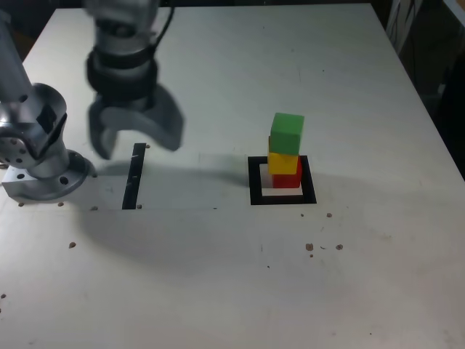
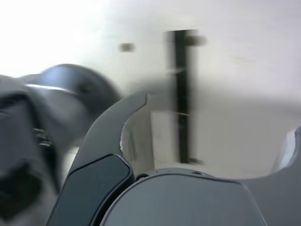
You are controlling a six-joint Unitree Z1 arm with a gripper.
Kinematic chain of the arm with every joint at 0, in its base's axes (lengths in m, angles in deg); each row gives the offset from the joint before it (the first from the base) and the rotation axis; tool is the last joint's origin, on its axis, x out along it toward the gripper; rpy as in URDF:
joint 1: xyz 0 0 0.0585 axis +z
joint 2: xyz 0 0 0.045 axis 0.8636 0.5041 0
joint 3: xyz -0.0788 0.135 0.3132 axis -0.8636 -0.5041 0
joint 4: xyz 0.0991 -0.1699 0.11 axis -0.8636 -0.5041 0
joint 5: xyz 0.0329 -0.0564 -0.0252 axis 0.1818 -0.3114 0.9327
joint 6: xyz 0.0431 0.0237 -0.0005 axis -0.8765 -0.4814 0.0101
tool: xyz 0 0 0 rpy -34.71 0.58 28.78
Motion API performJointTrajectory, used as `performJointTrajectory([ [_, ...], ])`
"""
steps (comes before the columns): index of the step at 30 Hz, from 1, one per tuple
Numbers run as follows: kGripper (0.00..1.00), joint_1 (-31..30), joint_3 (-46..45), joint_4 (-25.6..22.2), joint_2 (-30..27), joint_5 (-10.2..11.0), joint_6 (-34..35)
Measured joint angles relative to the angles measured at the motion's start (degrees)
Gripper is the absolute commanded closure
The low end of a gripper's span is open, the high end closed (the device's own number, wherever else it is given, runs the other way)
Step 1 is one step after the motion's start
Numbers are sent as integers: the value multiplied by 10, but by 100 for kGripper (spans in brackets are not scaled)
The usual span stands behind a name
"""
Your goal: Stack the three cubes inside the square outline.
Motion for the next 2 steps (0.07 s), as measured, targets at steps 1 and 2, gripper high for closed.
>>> performJointTrajectory([
  [1,1,0,-19,2,0,0,1],
  [2,1,0,-35,2,0,-1,2],
])
